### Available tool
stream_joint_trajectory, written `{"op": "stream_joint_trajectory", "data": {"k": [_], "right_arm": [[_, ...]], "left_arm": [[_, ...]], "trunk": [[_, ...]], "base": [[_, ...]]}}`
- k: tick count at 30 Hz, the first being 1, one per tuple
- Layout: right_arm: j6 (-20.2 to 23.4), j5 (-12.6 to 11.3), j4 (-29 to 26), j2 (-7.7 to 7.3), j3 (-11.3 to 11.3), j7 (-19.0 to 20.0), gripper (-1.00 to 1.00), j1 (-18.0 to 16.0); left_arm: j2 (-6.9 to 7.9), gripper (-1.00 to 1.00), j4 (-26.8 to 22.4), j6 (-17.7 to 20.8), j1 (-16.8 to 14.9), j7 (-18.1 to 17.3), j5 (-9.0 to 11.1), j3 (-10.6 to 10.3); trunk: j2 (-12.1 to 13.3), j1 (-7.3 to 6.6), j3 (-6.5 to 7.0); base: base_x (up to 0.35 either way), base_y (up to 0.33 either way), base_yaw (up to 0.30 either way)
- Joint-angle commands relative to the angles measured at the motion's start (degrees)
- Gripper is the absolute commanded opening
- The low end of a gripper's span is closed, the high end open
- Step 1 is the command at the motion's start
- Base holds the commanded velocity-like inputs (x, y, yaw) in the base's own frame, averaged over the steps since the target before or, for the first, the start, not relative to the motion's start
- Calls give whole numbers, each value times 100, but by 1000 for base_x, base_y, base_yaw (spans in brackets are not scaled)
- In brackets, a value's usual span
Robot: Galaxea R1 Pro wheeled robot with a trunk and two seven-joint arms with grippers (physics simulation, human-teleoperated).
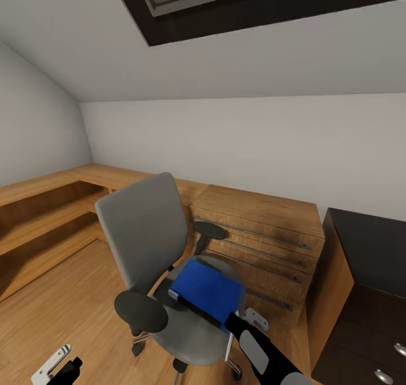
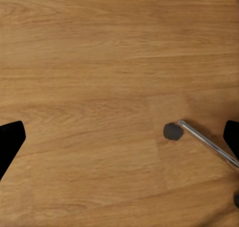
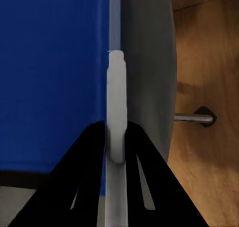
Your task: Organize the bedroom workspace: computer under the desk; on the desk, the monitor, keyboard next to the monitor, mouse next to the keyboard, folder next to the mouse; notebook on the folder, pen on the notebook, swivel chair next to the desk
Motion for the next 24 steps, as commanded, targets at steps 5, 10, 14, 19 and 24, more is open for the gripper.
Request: {"op": "stream_joint_trajectory", "data": {"k": [5, 10, 14, 19, 24], "right_arm": [[15, -40, -13, -5, 36, -51, -100, -2], [15, -40, -13, -5, 36, -51, -100, -2], [15, -40, -13, -5, 36, -48, -100, -2], [15, -40, -14, -5, 36, -50, -100, -2], [15, -40, -20, -6, 34, -50, -100, -2]], "left_arm": [[6, 100, -6, -30, -3, 30, 51, -20], [6, 100, -6, -30, -3, 29, 56, -20], [6, 100, -6, -30, -3, 30, 56, -23], [6, 100, -6, -30, -3, 29, 57, -24], [6, 100, -6, -35, -3, 20, 57, -27]], "trunk": [[-3, -1, -6], [-3, -1, -6], [-3, -1, -6], [-3, -1, -6], [157, -88, 66]], "base": [[0, 0, 0], [0, 0, 0], [0, 0, 0], [0, 0, 0], [0, 0, 0]]}}
